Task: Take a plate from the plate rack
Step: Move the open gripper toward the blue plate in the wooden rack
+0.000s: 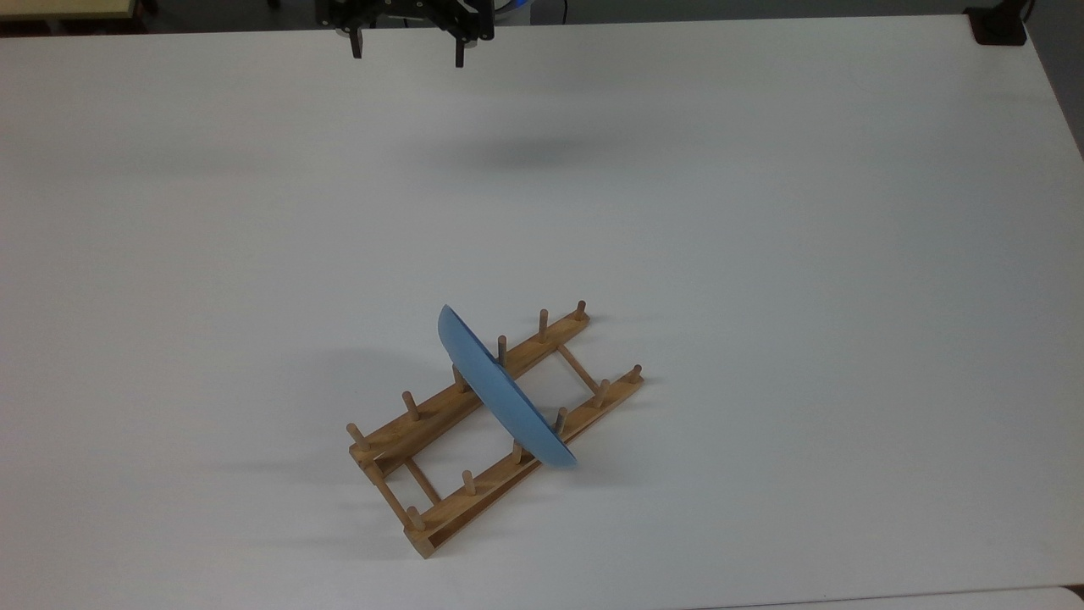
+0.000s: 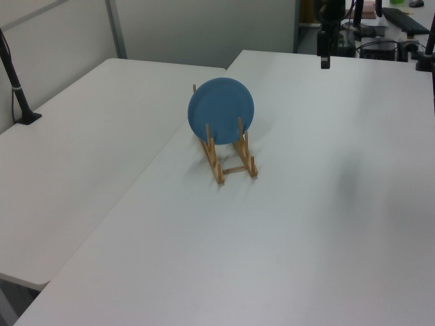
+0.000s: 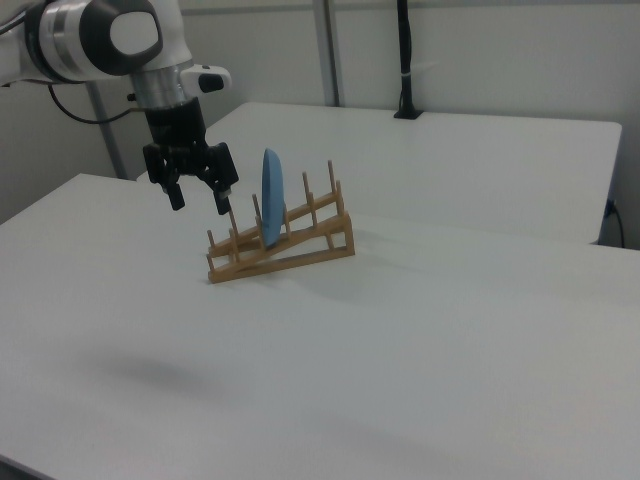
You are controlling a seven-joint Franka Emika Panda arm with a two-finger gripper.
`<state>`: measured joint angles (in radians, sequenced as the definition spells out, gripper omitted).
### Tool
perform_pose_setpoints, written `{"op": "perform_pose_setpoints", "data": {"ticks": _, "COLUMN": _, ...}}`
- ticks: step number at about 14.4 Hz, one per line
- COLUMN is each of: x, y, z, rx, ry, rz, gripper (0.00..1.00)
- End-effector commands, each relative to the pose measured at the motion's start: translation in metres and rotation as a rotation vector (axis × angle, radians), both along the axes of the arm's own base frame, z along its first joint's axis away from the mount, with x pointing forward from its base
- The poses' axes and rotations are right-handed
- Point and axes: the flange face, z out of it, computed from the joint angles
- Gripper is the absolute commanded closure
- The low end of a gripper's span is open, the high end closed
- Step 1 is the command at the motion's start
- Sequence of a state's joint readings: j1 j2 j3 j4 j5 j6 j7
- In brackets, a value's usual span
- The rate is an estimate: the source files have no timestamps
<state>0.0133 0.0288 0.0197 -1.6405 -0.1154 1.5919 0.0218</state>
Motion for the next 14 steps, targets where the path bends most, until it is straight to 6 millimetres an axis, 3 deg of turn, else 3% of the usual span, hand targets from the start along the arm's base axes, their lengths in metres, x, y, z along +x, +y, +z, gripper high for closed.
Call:
{"op": "perform_pose_setpoints", "data": {"ticks": 1, "x": -0.008, "y": -0.002, "z": 0.005, "rx": 0.021, "ry": 0.008, "rz": -0.007, "gripper": 0.00}}
{"op": "perform_pose_setpoints", "data": {"ticks": 5, "x": 0.006, "y": 0.001, "z": 0.014, "rx": 0.032, "ry": -0.071, "rz": 0.001, "gripper": 0.00}}
{"op": "perform_pose_setpoints", "data": {"ticks": 8, "x": 0.034, "y": 0.014, "z": 0.017, "rx": 0.031, "ry": -0.215, "rz": 0.028, "gripper": 0.00}}
{"op": "perform_pose_setpoints", "data": {"ticks": 11, "x": 0.065, "y": 0.022, "z": 0.007, "rx": 0.023, "ry": -0.283, "rz": 0.048, "gripper": 0.00}}
{"op": "perform_pose_setpoints", "data": {"ticks": 14, "x": 0.090, "y": 0.045, "z": -0.009, "rx": -0.007, "ry": -0.393, "rz": 0.053, "gripper": 0.00}}
